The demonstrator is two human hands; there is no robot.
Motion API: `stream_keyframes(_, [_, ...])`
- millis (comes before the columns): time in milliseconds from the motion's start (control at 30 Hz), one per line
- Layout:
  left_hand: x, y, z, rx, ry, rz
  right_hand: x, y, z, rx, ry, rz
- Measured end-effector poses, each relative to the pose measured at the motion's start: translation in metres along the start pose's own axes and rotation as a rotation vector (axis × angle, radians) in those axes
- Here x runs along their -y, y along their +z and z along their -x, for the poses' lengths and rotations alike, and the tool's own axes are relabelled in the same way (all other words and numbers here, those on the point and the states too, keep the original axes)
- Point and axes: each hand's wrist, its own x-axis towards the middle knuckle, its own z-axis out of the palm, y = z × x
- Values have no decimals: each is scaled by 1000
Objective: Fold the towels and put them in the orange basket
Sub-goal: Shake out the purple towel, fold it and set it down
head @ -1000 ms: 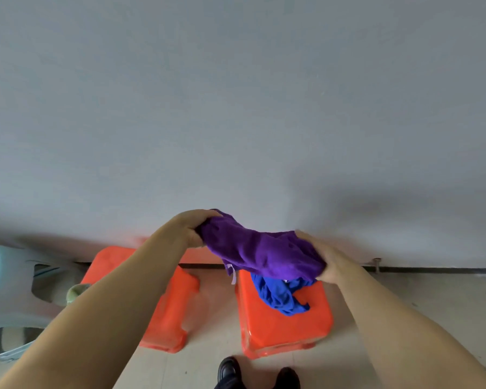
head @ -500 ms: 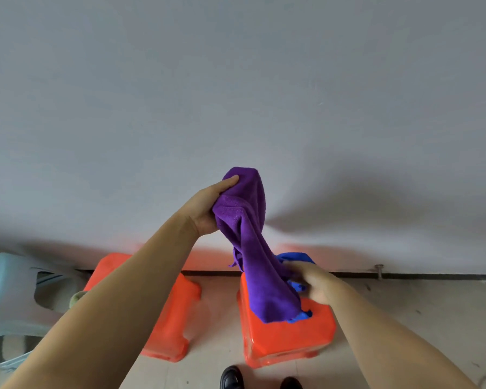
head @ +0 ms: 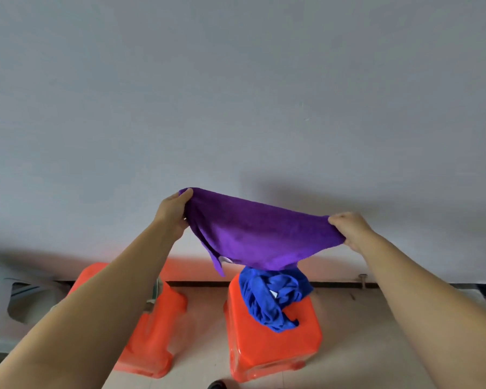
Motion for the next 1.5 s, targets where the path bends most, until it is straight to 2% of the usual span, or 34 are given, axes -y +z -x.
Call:
stream_keyframes(100, [-13,2,-2,14,18,-136,24,-20,1,-102,-48,281])
stream_keyframes(167, [-21,2,-3,56,-14,-178,35,-30,1,-176,-95,371])
stream_keyframes(233, [-28,1,-4,141,-67,-180,41,-35,-3,-217,-141,294])
stream_keyframes(333, [-33,1,-2,214,-90,-120,52,-39,-2,-241,-130,-12])
stream_keyframes(400, [-35,2,0,172,-46,-56,58,-45,-2,-274,-80,-179])
stream_keyframes(533, [-35,9,6,62,38,46,66,-51,7,-287,-88,-242])
stream_keyframes(700, [-36,19,8,124,-62,241,66,-55,13,-123,2,-335])
stream_keyframes(800, [-35,22,10,172,-156,225,69,-54,27,-13,101,-518])
stream_keyframes(933, [-35,25,9,142,-138,187,74,-60,40,117,164,-653])
stream_keyframes(1100, [-41,24,3,98,-122,166,75,-65,42,192,287,-466])
stream_keyframes(1167, [-41,21,3,92,-151,126,69,-62,42,226,329,-215])
stream_keyframes(1233, [-39,18,6,95,-190,97,63,-59,44,264,378,155])
stream_keyframes(1300, [-37,17,8,88,-226,91,59,-56,44,300,433,382])
stream_keyframes(1400, [-34,15,10,65,-273,86,58,-53,44,327,458,534])
stream_keyframes(1500, [-32,12,10,48,-295,54,62,-50,44,326,450,464])
